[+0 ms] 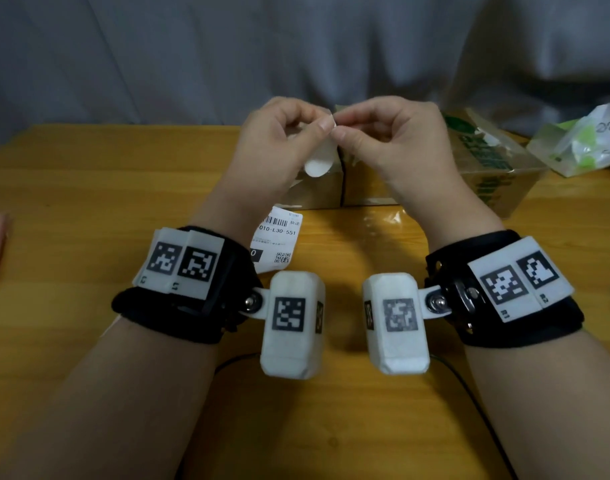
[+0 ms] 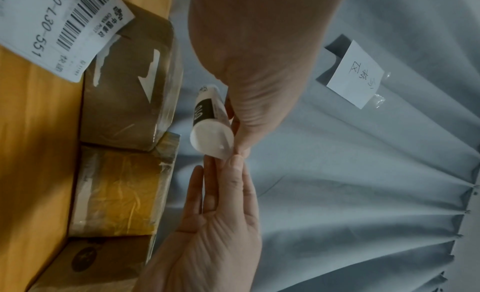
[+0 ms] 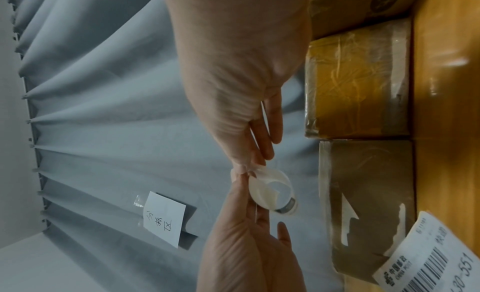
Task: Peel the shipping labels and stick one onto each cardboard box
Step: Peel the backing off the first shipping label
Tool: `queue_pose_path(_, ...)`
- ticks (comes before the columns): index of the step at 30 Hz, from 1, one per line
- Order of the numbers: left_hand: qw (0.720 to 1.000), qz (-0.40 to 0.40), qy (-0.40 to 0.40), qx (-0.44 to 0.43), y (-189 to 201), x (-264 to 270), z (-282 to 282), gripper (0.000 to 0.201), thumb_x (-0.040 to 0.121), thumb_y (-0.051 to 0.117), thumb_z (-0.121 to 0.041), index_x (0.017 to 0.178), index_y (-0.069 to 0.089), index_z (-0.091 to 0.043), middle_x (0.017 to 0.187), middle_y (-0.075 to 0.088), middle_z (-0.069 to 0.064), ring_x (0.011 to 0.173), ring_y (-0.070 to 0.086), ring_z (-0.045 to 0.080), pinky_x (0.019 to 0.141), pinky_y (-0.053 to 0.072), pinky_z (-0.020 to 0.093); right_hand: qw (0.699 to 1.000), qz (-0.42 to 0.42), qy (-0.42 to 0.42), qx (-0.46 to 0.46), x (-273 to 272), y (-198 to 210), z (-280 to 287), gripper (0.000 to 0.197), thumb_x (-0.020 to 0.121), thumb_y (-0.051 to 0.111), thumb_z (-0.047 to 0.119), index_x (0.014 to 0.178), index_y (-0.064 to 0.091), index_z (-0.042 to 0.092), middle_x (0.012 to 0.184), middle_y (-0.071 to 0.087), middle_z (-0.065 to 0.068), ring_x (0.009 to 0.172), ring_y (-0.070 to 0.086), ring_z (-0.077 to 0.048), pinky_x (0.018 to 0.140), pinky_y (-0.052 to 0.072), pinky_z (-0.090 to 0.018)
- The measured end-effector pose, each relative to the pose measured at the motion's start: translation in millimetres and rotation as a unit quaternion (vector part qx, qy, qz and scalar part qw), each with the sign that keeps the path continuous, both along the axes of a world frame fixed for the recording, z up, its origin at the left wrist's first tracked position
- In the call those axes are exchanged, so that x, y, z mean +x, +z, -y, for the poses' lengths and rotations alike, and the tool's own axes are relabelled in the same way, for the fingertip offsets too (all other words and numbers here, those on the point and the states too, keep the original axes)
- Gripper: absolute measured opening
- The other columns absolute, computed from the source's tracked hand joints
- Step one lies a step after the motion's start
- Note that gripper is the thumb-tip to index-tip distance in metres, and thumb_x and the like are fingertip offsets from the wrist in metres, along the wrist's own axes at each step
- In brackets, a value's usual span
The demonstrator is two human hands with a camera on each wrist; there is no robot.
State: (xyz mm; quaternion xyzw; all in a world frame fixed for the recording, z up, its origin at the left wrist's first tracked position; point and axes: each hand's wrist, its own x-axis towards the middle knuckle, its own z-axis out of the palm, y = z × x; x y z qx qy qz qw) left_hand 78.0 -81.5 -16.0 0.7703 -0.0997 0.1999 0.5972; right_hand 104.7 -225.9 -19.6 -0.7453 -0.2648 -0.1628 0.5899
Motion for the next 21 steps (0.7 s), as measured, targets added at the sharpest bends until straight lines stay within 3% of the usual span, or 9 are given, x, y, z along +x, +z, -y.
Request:
queue_pose_path(2, 1.000, 0.003, 0.001, 0.017, 0.5, -1.6, 0.3, 0.008, 0.090, 0.059, -0.019, 0.087, 0.064, -0.014, 0.111, 0.060, 0.017, 0.087, 0.062, 0.018, 0.076, 0.053, 0.028, 1.000, 0.003, -0.003, -0.007, -0.1, -0.3, 0.8, 0.011, 0.079, 0.073, 0.015, 0.090, 0.072, 0.013, 0.084, 0.072, 0.001, 0.080, 0.070, -0.009, 0.076, 0.057, -0.025)
queue_pose_path(7, 0.999, 0.005, 0.004, 0.046, -0.6, -0.2, 0.0, 0.011, 0.092, 0.056, -0.015, 0.089, 0.065, -0.009, 0.103, 0.053, 0.004, 0.082, 0.056, 0.010, 0.070, 0.048, 0.016, 1.000, 0.008, -0.007, -0.017, -1.1, -0.9, 0.3, 0.009, 0.080, 0.073, 0.014, 0.089, 0.071, 0.017, 0.082, 0.070, 0.010, 0.078, 0.069, -0.003, 0.073, 0.054, -0.018)
queue_pose_path(12, 0.999, 0.016, 0.017, 0.048, -1.3, 0.8, -0.2, 0.009, 0.091, 0.058, -0.018, 0.088, 0.066, -0.014, 0.096, 0.056, -0.003, 0.087, 0.058, 0.010, 0.080, 0.048, 0.022, 1.000, 0.016, -0.011, -0.002, -1.3, -0.6, -0.8, 0.013, 0.082, 0.070, 0.010, 0.095, 0.071, 0.013, 0.082, 0.069, 0.010, 0.078, 0.068, 0.004, 0.073, 0.051, -0.012)
queue_pose_path(17, 0.999, 0.031, 0.030, 0.024, 1.3, -1.1, 2.6, 0.005, 0.087, 0.063, -0.020, 0.084, 0.067, -0.019, 0.097, 0.068, 0.016, 0.090, 0.066, 0.025, 0.086, 0.054, 0.043, 0.999, 0.025, -0.022, 0.017, -1.2, -1.7, -3.0, 0.011, 0.083, 0.069, 0.011, 0.094, 0.073, 0.010, 0.082, 0.070, 0.008, 0.080, 0.068, 0.001, 0.076, 0.050, -0.013)
queue_pose_path(19, 0.997, 0.042, 0.046, 0.039, 0.9, -1.0, 3.5, 0.005, 0.086, 0.063, -0.024, 0.082, 0.067, -0.023, 0.095, 0.068, 0.009, 0.090, 0.066, 0.021, 0.086, 0.053, 0.045, 0.999, 0.028, -0.029, 0.009, -1.1, -1.5, -2.5, 0.010, 0.084, 0.069, 0.012, 0.093, 0.073, 0.011, 0.081, 0.069, 0.010, 0.079, 0.067, 0.003, 0.075, 0.050, -0.012)
queue_pose_path(21, 0.993, 0.060, 0.075, 0.073, 0.1, -0.1, 4.4, 0.006, 0.084, 0.061, -0.030, 0.079, 0.063, -0.032, 0.090, 0.064, -0.007, 0.092, 0.063, 0.015, 0.090, 0.049, 0.046, 0.999, 0.028, -0.035, -0.001, -1.2, -1.0, -1.5, 0.008, 0.085, 0.068, 0.013, 0.092, 0.072, 0.013, 0.080, 0.068, 0.013, 0.078, 0.066, 0.004, 0.073, 0.049, -0.011)
